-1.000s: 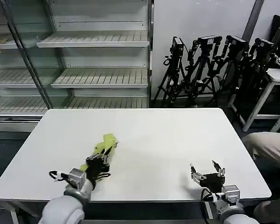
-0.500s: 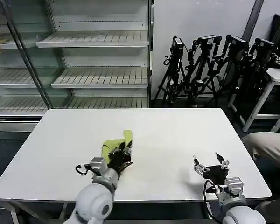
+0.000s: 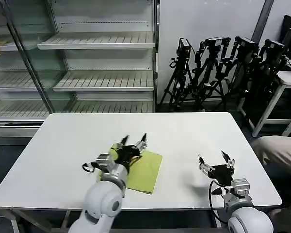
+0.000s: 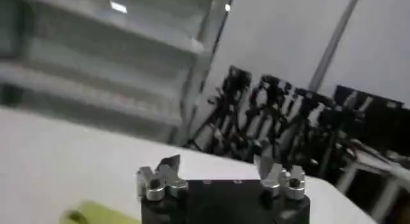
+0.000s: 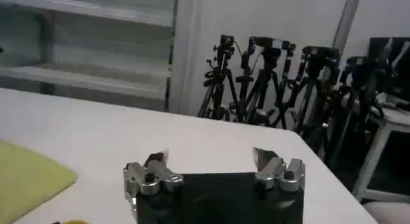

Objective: Fold and organize the clothes.

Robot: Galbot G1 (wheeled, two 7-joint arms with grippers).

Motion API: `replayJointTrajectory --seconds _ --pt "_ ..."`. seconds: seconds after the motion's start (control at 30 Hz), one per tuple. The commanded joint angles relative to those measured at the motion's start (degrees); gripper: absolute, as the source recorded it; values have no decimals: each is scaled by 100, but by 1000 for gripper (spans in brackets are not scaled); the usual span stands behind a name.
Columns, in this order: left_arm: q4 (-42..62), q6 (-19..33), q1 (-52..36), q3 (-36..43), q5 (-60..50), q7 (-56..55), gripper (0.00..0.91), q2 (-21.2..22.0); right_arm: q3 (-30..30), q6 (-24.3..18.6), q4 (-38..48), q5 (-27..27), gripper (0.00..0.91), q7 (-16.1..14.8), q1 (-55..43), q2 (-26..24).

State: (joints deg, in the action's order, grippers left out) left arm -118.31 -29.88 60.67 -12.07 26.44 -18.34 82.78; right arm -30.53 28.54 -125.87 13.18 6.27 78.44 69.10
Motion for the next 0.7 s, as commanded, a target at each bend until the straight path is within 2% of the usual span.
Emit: replayJointTrajectory --seconds 0.03,0.07,0.1,0.23,0.7 --pt "710 2029 447 -2172 -2282 2526 907 -858 434 -416 239 -217 907 1 -595 103" --pt "777 2142 463 -2234 -2303 2657 907 -893 485 -565 293 -230 907 2 -666 134" --pt "894 2426 536 -2544 -2318 2989 907 -941 543 -607 328 -296 907 9 -709 162" --pt "1118 3039 731 -2931 -2610 3550 907 -1031 665 -698 412 -550 907 -4 -797 204" --pt "1065 3122 933 -2997 -2659 3467 907 -834 599 -868 595 -789 907 -31 -864 198"
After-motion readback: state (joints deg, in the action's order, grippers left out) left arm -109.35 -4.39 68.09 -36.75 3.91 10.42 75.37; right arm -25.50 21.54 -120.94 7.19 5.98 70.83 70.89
